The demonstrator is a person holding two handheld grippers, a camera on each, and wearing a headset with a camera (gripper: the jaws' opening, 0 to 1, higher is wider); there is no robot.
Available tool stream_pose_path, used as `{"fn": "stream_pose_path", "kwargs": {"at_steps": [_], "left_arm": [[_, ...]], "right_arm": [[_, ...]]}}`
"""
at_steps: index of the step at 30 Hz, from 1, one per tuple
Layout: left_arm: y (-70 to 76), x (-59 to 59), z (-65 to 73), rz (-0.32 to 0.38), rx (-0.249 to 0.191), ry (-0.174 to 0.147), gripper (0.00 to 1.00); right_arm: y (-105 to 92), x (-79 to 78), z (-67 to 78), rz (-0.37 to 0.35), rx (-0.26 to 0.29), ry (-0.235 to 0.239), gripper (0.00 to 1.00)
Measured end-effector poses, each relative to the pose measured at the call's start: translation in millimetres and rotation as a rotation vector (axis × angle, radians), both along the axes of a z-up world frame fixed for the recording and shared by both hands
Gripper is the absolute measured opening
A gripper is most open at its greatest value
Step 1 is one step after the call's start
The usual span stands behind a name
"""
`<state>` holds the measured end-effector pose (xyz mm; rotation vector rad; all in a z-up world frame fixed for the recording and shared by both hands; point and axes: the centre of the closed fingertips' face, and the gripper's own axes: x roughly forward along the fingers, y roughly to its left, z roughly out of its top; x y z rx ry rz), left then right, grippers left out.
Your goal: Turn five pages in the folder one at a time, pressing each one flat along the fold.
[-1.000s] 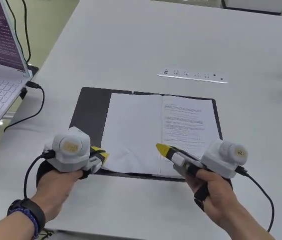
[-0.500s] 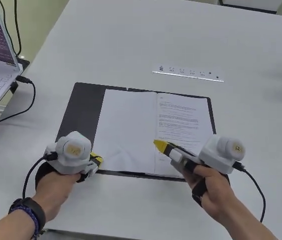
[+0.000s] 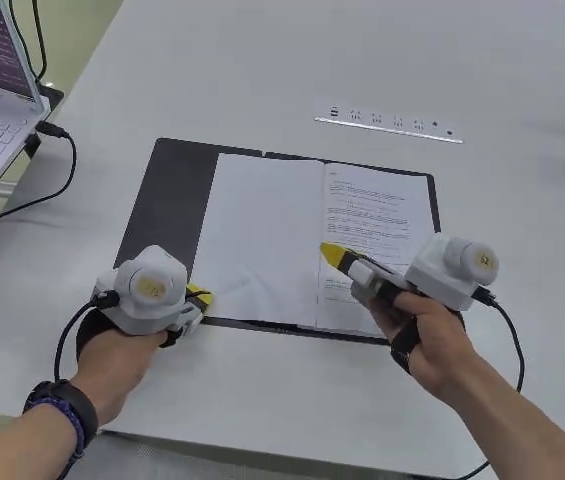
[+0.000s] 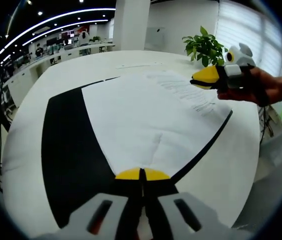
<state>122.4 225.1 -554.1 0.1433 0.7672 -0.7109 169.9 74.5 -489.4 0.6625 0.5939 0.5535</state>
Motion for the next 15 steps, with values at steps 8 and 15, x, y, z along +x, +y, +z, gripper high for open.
{"fn": "stream_pose_path", "kwargs": {"at_steps": [8,15], "left_arm": [[1.3,2.0,-3.4,0.003,0.004,0.016,0.0],[1.5,2.3,-3.7,0.011,0.002,0.018,0.0]], "right_arm": [[0.2,19.0,-3.6,0.0,-0.007,-0.004,0.06],[-1.2,33.6,-14.5,-0.014,-0.028,-0.007,0.02]]}}
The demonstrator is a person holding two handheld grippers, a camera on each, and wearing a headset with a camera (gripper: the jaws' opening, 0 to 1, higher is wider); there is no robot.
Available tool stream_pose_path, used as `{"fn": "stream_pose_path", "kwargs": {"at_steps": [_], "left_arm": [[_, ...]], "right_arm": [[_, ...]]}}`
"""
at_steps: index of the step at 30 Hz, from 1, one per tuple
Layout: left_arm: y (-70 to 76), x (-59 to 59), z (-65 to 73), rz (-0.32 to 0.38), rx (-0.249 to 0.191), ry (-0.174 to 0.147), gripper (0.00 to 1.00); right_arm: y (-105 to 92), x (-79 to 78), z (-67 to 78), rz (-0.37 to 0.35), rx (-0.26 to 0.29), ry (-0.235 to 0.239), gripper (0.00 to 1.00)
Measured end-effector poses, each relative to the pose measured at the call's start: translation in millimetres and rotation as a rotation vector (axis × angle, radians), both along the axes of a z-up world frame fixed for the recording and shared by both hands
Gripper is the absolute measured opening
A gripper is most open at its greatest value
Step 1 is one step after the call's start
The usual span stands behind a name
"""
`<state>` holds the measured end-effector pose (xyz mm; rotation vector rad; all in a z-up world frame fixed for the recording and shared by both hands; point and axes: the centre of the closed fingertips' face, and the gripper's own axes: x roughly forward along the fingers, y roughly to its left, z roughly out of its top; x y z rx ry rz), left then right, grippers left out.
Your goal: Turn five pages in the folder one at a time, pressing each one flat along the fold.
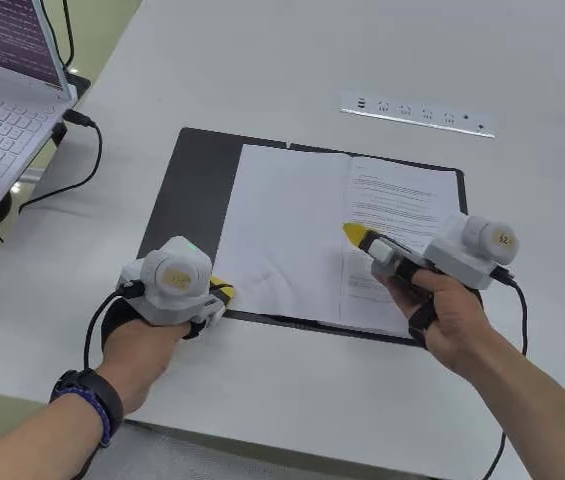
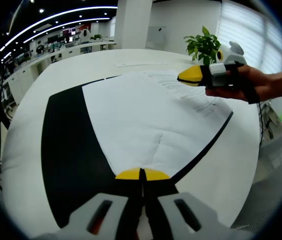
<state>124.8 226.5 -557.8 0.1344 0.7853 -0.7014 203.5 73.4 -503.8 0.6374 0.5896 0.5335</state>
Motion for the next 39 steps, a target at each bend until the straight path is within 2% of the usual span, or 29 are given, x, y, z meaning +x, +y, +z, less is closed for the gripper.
{"fn": "stream_pose_path", "kwargs": {"at_steps": [8,11,15,20,22,25,28,39], "left_arm": [[-0.3,0.7,-0.8,-0.002,-0.002,0.004,0.0],[-0.3,0.4,-0.6,0.0,0.001,0.003,0.0],[-0.3,0.6,-0.3,0.004,0.003,0.004,0.0],[0.1,1.2,-1.0,0.008,0.001,0.009,0.0],[0.1,1.5,-1.1,0.012,0.0,0.011,0.0],[-0.4,1.8,-1.4,0.015,0.003,0.012,0.0],[-0.6,1.5,-0.9,0.011,0.005,0.014,0.0],[-0.2,2.1,-2.1,0.007,0.009,0.017,0.0]], "right_arm": [[0.9,20.3,-6.1,-0.018,0.008,-0.004,0.0],[2.4,25.6,-13.6,-0.016,0.007,-0.003,0.0],[5.3,25.3,-28.3,0.002,-0.007,0.027,0.0],[5.0,26.4,-39.9,0.005,-0.019,0.046,0.0],[6.6,30.5,-38.7,-0.011,0.021,0.045,0.0],[9.0,36.7,-35.4,-0.035,0.015,0.034,0.0],[10.1,44.2,-32.7,-0.075,0.051,0.036,0.0],[15.3,58.9,-24.7,-0.109,0.063,0.018,0.0]]}}
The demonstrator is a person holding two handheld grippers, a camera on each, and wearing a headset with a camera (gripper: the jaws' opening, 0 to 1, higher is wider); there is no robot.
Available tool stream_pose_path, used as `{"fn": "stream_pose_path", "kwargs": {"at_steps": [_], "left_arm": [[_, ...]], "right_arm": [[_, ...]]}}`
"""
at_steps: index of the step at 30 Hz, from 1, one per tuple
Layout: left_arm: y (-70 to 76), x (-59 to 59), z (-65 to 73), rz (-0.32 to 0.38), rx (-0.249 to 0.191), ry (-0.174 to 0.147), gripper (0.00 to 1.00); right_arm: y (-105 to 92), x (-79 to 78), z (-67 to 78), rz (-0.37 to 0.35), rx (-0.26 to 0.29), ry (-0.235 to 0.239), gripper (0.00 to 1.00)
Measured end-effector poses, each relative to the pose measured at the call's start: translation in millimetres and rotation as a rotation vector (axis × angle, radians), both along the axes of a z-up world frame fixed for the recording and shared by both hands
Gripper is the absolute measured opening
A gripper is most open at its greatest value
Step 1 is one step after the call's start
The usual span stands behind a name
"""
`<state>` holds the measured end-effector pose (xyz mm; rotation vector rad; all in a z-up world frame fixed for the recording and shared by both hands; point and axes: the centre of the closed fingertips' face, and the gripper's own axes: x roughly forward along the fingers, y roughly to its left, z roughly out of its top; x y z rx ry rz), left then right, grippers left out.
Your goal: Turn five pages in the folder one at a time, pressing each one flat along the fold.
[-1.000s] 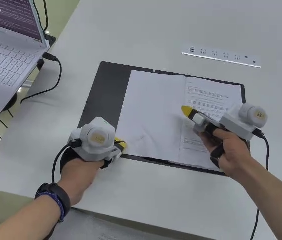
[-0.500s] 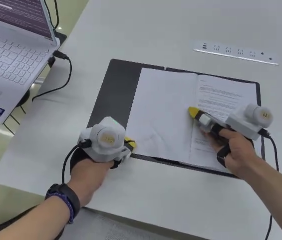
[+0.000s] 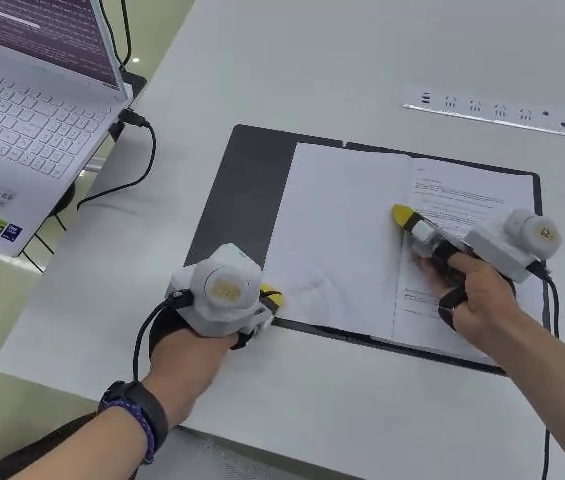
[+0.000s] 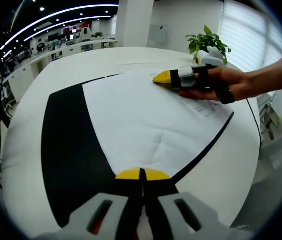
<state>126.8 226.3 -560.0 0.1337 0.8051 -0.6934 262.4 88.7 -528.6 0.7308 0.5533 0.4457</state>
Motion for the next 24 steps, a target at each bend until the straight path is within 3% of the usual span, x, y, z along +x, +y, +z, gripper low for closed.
{"fn": "stream_pose_path", "kwargs": {"at_steps": [15,18,20,24], "left_arm": [[-0.3,-0.2,0.9,-0.003,0.009,0.006,0.0],[-0.6,-0.4,1.6,-0.003,0.008,0.005,0.0],[-0.3,-0.2,0.9,0.0,0.005,0.005,0.0],[-0.5,-0.7,1.8,0.003,0.001,0.007,0.0]], "right_arm": [[-14.5,42.6,-0.5,-0.11,-0.008,0.003,0.0],[-19.6,64.0,-5.3,-0.105,-0.039,0.009,0.0],[-19.5,68.4,-3.4,-0.11,-0.048,0.011,0.0],[-23.3,73.5,-0.1,-0.157,-0.017,0.017,0.0]]}}
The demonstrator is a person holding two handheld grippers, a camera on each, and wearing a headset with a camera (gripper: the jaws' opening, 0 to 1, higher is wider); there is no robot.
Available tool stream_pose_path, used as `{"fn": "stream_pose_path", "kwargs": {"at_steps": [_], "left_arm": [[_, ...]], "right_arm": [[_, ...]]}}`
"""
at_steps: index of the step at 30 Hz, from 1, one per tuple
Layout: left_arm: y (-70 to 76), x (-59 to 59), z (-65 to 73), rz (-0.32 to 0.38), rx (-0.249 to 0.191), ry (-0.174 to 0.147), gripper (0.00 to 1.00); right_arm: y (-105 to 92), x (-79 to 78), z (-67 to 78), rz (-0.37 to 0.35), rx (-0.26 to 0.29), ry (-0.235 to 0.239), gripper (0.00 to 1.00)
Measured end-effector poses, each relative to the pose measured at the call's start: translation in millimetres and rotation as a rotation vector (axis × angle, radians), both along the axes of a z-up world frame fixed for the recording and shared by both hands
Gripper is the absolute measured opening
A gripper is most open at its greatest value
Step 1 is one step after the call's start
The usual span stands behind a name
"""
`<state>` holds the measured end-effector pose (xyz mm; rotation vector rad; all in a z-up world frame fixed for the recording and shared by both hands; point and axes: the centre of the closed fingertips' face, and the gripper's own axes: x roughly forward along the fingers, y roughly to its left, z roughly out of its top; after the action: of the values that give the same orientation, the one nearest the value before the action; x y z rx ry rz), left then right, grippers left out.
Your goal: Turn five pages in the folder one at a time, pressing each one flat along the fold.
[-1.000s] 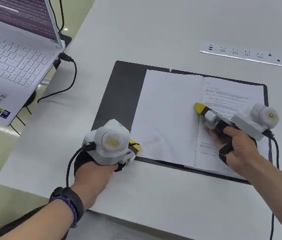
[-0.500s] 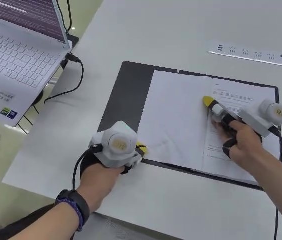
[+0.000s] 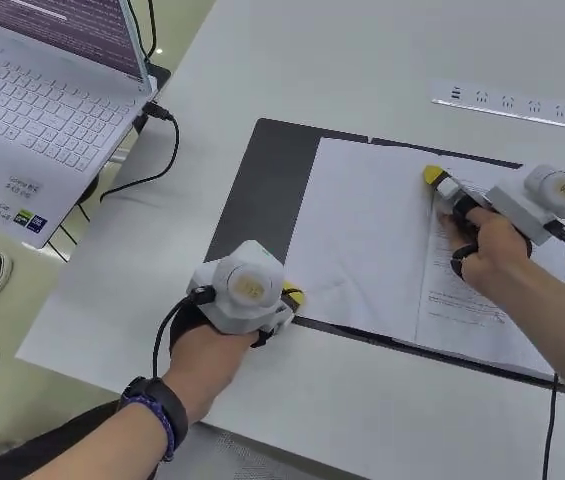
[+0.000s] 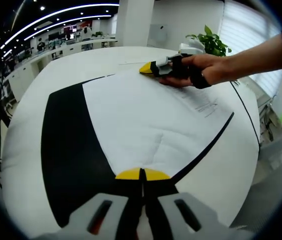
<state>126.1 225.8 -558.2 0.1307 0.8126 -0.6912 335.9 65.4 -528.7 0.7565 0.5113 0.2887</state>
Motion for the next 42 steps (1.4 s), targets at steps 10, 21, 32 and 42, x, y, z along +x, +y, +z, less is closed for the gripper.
{"fn": "stream_pose_path", "kwargs": {"at_steps": [10,21,32,42], "left_arm": [[0.2,0.4,-0.6,0.006,-0.008,0.005,0.0],[-0.1,0.4,-0.6,0.016,-0.011,0.01,0.0],[-0.2,0.2,-0.5,0.008,-0.003,0.019,0.0],[0.5,0.3,-0.5,0.006,-0.002,0.015,0.0]], "right_arm": [[-3.6,9.3,4.3,-0.079,0.046,0.003,0.0],[-7.5,18.0,-2.6,-0.094,0.084,0.023,0.0],[9.8,-12.7,-1.7,0.075,-0.024,-0.028,0.0],[16.9,-37.0,2.5,0.103,-0.045,-0.036,0.0]]}}
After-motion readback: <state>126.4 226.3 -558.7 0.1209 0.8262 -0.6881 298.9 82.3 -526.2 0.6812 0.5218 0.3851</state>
